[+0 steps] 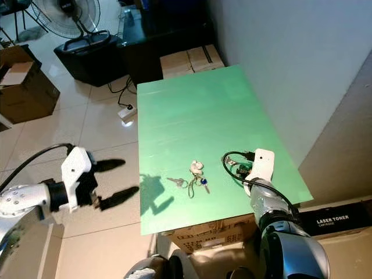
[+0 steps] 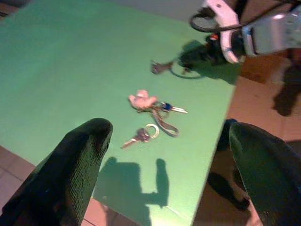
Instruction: Hang keys on a hook
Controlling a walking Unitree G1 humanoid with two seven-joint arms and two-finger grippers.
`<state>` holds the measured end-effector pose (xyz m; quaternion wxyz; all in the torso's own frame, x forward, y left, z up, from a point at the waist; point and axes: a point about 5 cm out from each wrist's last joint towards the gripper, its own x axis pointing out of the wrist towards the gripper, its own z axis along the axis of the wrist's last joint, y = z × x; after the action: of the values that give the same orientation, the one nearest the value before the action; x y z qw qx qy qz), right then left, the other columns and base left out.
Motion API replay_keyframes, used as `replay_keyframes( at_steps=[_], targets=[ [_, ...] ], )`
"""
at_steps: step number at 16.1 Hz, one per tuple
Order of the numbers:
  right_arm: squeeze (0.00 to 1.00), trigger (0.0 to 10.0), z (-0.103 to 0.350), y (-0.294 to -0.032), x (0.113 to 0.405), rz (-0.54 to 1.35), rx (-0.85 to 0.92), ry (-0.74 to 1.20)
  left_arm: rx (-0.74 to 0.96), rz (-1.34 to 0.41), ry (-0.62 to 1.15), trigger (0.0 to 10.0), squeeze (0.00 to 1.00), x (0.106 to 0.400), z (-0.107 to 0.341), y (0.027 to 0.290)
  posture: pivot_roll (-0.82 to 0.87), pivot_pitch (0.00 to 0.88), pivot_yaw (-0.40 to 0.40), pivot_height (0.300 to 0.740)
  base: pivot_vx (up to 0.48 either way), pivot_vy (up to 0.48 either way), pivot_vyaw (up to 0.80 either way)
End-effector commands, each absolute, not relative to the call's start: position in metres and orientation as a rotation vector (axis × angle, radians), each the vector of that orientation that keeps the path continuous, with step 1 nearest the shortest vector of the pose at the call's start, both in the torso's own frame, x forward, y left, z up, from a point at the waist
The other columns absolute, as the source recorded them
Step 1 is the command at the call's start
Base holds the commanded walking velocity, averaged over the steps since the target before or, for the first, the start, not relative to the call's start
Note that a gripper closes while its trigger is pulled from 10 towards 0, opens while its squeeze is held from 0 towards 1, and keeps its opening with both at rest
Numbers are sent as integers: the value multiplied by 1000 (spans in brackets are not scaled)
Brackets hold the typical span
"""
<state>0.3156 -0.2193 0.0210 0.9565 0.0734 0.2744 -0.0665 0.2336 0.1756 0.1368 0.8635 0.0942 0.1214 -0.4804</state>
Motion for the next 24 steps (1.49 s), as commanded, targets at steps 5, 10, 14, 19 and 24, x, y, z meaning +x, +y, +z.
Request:
replay_keyframes(
  at_steps=[5,10,14,19,24],
  targets=[
    [0,0,10,-216,306,-145,163,603,205,-1082,293,10000,0,224,141,176,73,93,223,740,0,0,0],
    [0,0,17,-215,313,-146,165,556,209,-1076,283,10000,0,226,144,177,67,92,227,740,0,0,0],
    [0,0,34,-208,327,-141,162,453,217,-1075,272,10000,0,229,146,177,58,89,238,740,0,0,0],
    [0,0,51,-189,337,-113,-18,315,226,-1068,269,10000,0,233,143,179,55,89,244,740,0,0,0],
    [0,0,39,-179,328,-105,-188,345,231,-1072,275,10000,0,237,137,179,50,93,251,740,0,0,0]
  ],
)
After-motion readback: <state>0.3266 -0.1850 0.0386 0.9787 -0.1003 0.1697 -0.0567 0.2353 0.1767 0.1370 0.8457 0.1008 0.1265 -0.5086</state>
